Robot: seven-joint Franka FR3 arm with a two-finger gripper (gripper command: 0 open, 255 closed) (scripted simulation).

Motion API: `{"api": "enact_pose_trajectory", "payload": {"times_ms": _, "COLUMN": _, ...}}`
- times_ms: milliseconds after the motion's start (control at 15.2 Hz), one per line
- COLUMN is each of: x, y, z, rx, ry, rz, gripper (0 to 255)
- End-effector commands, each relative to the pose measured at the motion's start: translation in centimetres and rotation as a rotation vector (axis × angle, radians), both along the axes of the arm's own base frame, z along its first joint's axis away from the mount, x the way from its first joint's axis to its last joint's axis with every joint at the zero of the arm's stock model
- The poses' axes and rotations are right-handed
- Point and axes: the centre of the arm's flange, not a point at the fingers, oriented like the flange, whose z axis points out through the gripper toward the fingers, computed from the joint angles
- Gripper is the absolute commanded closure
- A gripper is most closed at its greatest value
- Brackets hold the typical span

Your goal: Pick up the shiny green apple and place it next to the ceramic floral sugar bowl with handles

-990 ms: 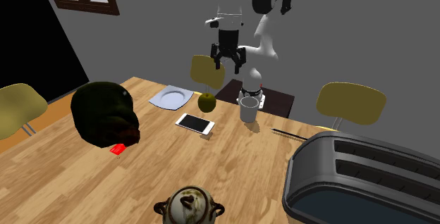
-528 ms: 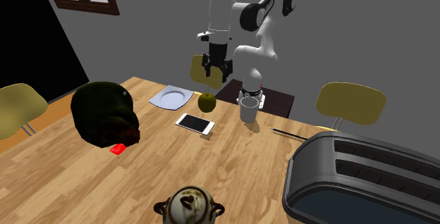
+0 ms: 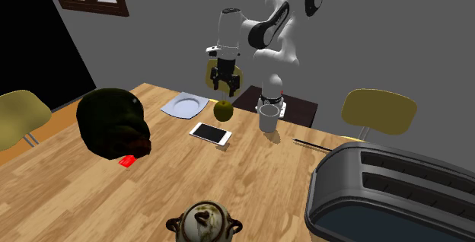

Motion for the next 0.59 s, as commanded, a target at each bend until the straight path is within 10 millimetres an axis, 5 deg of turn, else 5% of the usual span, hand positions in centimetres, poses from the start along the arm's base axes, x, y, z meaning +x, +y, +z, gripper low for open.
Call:
{"api": "enact_pose_trajectory", "payload": {"times_ms": 0, "x": 0.0, "y": -0.1, "z": -1.2, "rx": -0.002, "ry": -0.001, "rz": -0.001, "gripper": 0}}
{"api": "enact_pose_trajectory", "payload": {"times_ms": 264, "x": 0.5, "y": -0.2, "z": -3.6, "rx": -0.002, "ry": -0.001, "rz": -0.001, "gripper": 0}}
{"api": "enact_pose_trajectory", "payload": {"times_ms": 528, "x": 0.5, "y": -0.2, "z": -3.6, "rx": -0.002, "ry": -0.001, "rz": -0.001, "gripper": 0}}
